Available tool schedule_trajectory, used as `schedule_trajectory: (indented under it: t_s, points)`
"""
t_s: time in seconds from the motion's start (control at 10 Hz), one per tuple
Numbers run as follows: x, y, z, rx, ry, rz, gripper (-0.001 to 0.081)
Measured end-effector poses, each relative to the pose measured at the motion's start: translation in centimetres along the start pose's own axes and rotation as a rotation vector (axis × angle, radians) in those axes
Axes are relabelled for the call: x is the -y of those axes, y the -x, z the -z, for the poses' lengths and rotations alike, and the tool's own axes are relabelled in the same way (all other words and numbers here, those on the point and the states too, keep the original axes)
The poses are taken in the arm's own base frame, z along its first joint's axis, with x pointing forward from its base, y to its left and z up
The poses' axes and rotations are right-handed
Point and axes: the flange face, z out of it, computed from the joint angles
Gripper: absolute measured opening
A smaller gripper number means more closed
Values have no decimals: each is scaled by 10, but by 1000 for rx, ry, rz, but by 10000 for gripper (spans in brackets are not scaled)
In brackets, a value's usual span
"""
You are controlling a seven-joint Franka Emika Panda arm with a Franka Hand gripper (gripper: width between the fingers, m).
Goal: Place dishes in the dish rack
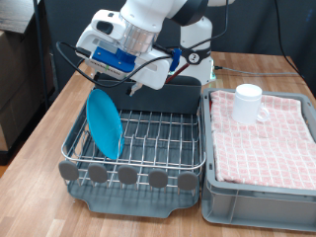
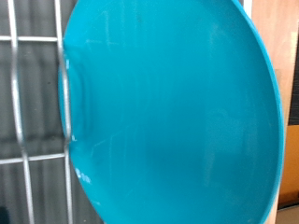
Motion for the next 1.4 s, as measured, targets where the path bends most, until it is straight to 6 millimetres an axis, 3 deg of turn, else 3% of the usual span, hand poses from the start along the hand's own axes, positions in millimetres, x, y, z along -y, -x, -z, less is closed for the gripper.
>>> schedule_trajectory:
  t_s: [0.1, 0.2, 0.3, 0.6, 0.8, 1.0, 1.4]
  points:
    - [-1, -2, 4, 18, -19, -5, 723]
    - [-3, -5, 9, 30, -32, -11, 786]
    - [-5, -8, 17, 36, -40, -19, 799]
    - [-16, -20, 54, 18, -50, -20, 803]
    - [-18, -19, 60, 20, -50, -12, 803]
    - [-7, -19, 66, 19, -55, 31, 803]
    - [33, 1, 105, 98, -159, 96, 803]
